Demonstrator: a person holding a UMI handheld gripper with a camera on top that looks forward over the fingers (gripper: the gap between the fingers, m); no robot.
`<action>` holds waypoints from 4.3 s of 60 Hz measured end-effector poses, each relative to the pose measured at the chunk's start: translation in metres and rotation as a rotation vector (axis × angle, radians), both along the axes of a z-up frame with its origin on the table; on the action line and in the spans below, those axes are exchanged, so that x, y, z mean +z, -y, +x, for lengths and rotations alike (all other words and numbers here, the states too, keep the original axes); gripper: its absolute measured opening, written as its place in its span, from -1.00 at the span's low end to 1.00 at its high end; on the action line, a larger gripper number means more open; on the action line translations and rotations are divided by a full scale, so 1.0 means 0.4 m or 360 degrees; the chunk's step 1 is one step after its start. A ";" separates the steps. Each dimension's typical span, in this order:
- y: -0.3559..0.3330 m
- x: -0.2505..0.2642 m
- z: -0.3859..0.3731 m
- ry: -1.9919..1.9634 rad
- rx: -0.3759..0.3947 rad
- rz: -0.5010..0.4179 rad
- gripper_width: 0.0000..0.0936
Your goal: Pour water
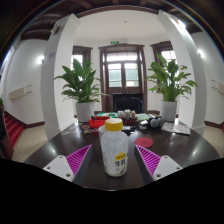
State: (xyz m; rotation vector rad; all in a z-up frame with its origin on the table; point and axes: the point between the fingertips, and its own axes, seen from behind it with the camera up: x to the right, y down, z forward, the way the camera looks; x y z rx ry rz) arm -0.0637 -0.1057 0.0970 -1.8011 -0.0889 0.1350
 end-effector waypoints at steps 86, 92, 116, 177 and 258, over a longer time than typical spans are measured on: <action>-0.446 0.011 0.223 0.1945 0.0118 -0.0071 -0.13; -0.490 0.029 0.210 0.2301 0.0181 -0.0020 -0.13; -0.566 0.094 0.139 0.3296 0.0253 0.0226 -0.12; -0.569 -0.013 0.252 0.0126 0.0177 -0.0088 -0.09; 0.073 0.084 0.286 -0.0003 -0.0285 -0.0218 0.81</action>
